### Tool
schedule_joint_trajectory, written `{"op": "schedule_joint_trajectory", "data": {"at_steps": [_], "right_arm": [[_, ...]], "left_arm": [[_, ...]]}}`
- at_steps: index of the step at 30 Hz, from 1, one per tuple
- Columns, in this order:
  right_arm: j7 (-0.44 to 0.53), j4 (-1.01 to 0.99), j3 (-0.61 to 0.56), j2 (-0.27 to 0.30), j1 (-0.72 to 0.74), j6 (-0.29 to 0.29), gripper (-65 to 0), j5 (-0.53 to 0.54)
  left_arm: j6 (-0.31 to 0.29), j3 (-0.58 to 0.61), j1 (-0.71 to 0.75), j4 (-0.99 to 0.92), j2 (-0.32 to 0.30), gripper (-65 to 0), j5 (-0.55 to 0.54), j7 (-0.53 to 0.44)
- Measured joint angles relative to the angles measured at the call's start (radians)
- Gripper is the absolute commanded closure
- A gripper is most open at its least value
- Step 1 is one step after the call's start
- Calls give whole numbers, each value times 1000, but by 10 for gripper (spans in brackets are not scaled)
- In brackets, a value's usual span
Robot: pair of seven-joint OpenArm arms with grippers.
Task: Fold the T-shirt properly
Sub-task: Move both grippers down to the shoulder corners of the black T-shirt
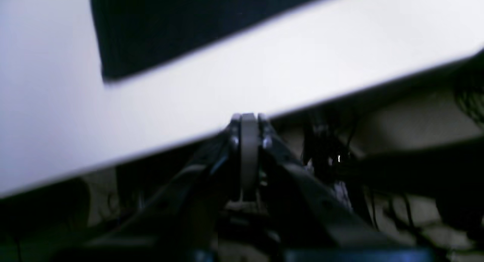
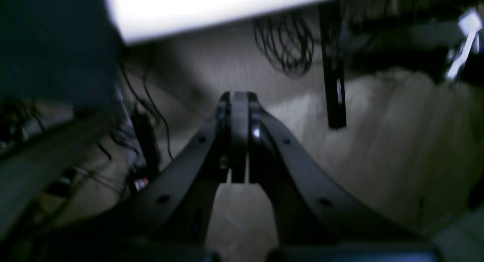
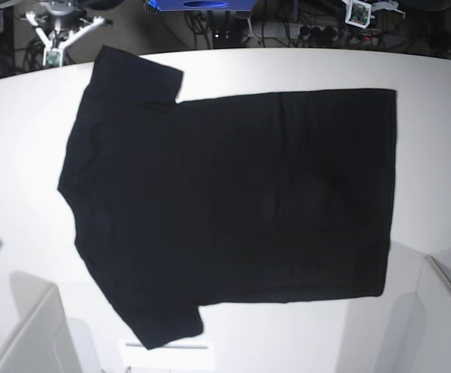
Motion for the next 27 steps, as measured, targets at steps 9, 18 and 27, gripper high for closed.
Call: {"op": "schedule_joint_trajectory", "data": {"at_steps": [9, 18, 27], "right_arm": [[-7, 17, -1, -76, 168, 8, 0, 4], [-14, 40, 69, -96, 217, 2, -417, 354], [-95, -32, 128, 13, 230, -3, -432, 612]], "left_arm": [[0, 0, -87, 4, 0, 0, 0, 10], [0, -4, -125, 4, 1, 0, 0, 2], [-3, -96, -171, -24, 3, 0, -331, 9]]}}
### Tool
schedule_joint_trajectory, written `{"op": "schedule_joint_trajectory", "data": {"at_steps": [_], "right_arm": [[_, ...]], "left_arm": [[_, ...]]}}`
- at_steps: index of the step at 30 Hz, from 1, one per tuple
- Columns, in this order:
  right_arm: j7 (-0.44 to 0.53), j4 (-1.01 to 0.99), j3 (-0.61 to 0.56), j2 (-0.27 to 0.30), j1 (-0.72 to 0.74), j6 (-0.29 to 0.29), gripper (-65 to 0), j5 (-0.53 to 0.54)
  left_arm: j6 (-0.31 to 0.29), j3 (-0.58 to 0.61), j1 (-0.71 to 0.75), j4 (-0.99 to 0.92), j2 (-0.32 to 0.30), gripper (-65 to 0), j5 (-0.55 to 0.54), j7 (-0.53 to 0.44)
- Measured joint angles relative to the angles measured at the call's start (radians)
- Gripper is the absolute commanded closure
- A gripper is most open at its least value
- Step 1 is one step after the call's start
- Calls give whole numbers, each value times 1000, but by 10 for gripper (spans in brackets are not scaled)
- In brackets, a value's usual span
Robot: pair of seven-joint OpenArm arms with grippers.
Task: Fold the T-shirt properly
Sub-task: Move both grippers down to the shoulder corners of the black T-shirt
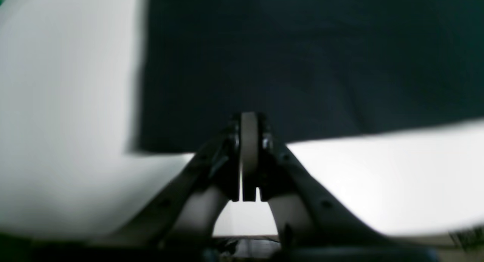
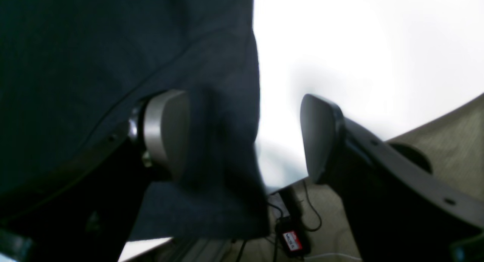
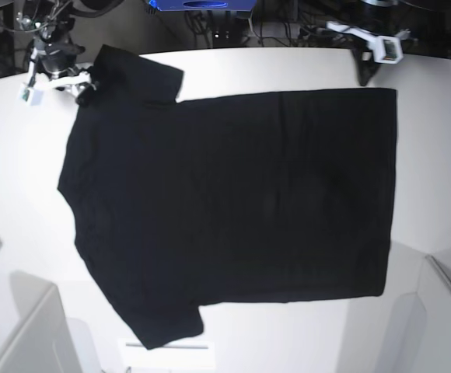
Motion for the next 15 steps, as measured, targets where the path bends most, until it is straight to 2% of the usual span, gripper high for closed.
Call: {"op": "schedule_joint_trajectory", "data": {"at_steps": [1, 4, 6, 8, 10, 13, 15], "right_arm": [[3, -8, 1, 7, 7, -2, -432, 7], [-2, -56, -12, 3, 19, 2, -432, 10], [1, -89, -13, -2, 18, 5, -432, 8], [18, -109, -12, 5, 26, 2, -432, 10], [33, -122, -12, 4, 28, 21, -432, 10], [31, -124, -10, 5, 9, 104, -422, 9], [6, -120, -10, 4, -1, 125, -371, 11]], "left_arm": [[-1, -27, 1, -9, 0, 0, -44, 0], [-61, -92, 6, -28, 0, -186, -134, -1], [-110, -122, 1, -52, 2, -286, -173, 0], [-131, -138, -3, -76, 0, -364, -196, -2], [-141, -145, -4, -101, 0, -385, -217, 0], [-171, -145, -35, -147, 3, -365, -217, 1], [-177, -145, -51, -173, 3, -367, -217, 2]]}}
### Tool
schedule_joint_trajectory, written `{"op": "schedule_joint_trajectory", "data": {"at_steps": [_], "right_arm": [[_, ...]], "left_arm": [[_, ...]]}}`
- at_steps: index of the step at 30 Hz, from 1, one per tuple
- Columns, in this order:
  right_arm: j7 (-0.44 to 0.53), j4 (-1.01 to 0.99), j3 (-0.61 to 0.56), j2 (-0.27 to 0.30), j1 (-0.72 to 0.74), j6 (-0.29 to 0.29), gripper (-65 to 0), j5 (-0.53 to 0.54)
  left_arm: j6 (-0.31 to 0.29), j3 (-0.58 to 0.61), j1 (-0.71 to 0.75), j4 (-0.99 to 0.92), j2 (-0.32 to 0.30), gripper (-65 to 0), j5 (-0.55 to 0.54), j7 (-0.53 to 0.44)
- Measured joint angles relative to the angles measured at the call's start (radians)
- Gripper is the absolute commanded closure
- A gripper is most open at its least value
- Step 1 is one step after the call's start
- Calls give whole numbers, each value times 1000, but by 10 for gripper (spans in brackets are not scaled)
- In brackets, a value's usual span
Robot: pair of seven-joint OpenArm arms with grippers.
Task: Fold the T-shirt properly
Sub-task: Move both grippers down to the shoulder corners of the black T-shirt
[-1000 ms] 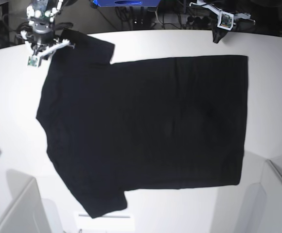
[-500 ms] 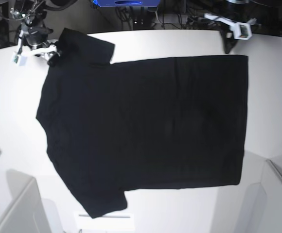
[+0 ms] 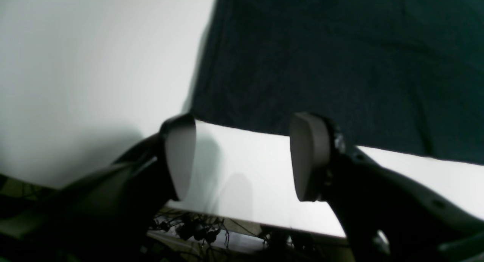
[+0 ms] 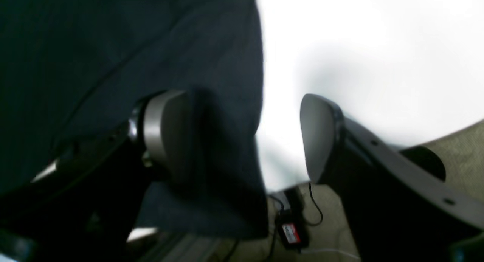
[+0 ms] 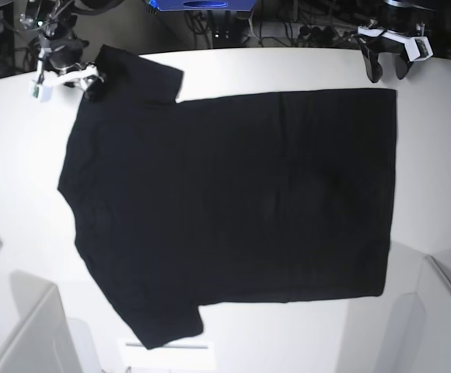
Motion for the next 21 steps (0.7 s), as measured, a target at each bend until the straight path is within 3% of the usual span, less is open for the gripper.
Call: {"op": "schedule_joint_trajectory", "data": {"at_steps": [5, 10, 12, 13, 15, 17, 18, 21], "right_arm": [[-30, 0, -20, 5, -2, 0, -321, -2], [-25, 5, -98, 37, -8, 2, -314, 8], [-26, 4, -105, 38, -6, 2, -308, 8], [-26, 4, -105, 38, -6, 2, -287, 8], [-34, 3, -106, 35, -9, 2, -183, 12], [-44, 0, -105, 39, -9, 1, -33, 11], [-54, -2, -106, 39, -8, 1, 0, 12], [-56, -2, -106, 38, -8, 1, 0, 18]], "left_arm": [[5, 0, -9, -37, 5, -367, -1, 4], [3, 0, -38, -81, -2, -367, -144, -2], [15, -4, -47, -93, 0, -367, -169, 51], [9, -10, -56, -96, 0, -367, -172, 90], [0, -40, -80, -95, 3, -367, -172, 147], [5, -69, -103, -95, 2, -367, -172, 190], [8, -83, -112, -95, 2, -367, -172, 205], [8, -91, -131, -96, 3, -367, -173, 240]]}}
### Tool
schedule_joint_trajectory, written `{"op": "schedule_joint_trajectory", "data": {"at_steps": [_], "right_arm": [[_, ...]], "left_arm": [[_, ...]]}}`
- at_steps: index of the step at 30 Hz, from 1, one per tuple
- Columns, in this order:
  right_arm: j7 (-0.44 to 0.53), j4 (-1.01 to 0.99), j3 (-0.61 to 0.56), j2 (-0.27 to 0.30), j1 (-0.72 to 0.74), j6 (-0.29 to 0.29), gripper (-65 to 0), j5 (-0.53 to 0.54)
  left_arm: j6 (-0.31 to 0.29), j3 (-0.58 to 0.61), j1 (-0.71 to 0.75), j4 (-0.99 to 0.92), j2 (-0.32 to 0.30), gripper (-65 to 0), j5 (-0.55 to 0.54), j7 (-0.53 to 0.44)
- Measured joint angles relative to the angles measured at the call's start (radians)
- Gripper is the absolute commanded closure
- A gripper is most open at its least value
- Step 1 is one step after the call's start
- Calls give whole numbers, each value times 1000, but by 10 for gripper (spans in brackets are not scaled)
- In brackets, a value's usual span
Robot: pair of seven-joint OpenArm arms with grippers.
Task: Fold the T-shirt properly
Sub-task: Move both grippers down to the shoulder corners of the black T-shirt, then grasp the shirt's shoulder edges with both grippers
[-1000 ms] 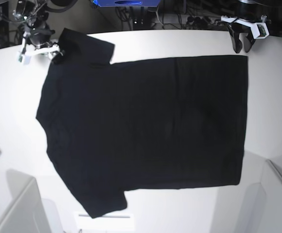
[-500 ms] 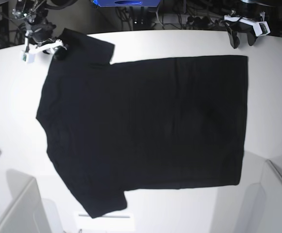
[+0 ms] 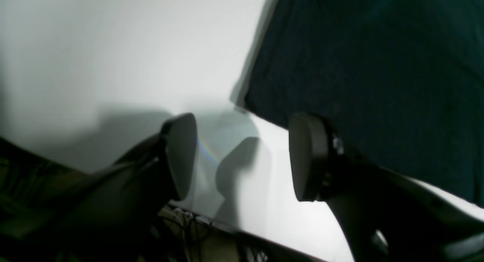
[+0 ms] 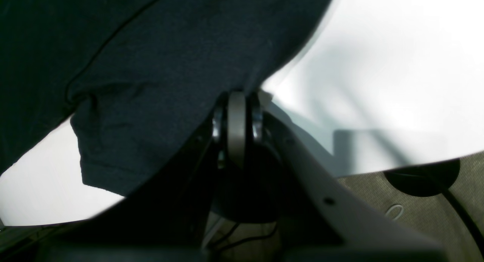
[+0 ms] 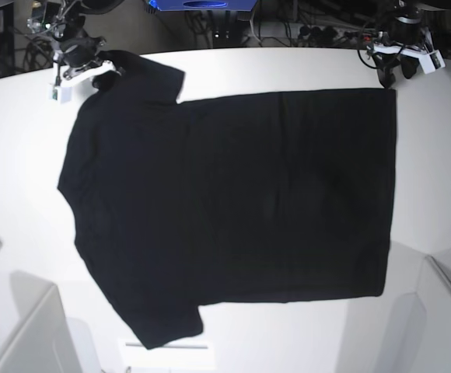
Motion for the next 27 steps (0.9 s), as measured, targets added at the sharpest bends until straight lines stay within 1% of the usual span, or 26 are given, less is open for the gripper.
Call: {"op": "schedule_joint_trajectory", "data": {"at_steps": [5, 8, 13, 14, 15, 16, 18, 20, 21, 27], "right_arm": [[-1, 0, 0, -1, 0, 0, 0, 0], [-1, 0, 0, -2, 0, 0, 0, 0], [-2, 0, 0, -2, 0, 0, 0, 0], [-2, 0, 0, -2, 0, 0, 0, 0], [-2, 0, 0, -2, 0, 0, 0, 0], [-2, 0, 0, -2, 0, 0, 0, 0], [-2, 0, 0, -2, 0, 0, 0, 0], [-2, 0, 0, -1, 0, 0, 0, 0], [-1, 0, 0, -1, 0, 0, 0, 0], [-1, 2, 0, -2, -1, 0, 0, 0]], "left_arm": [[1, 1, -41, -6, 4, -367, 0, 36], [0, 1, -84, -6, 2, -367, 0, 98], [0, 1, -124, -6, 2, -364, 0, 156], [-6, 1, -132, -13, 3, -362, -2, 155], [-8, 0, -140, -26, 4, -344, -3, 146], [-8, -1, -148, -40, 4, -308, -5, 142], [-14, -5, -161, -71, 4, -193, -8, 124], [-15, -8, -170, -95, 1, -41, -13, 115], [-14, -8, -171, -100, 1, 0, -14, 114], [-14, -7, -164, -85, 1, 0, -14, 128]]}}
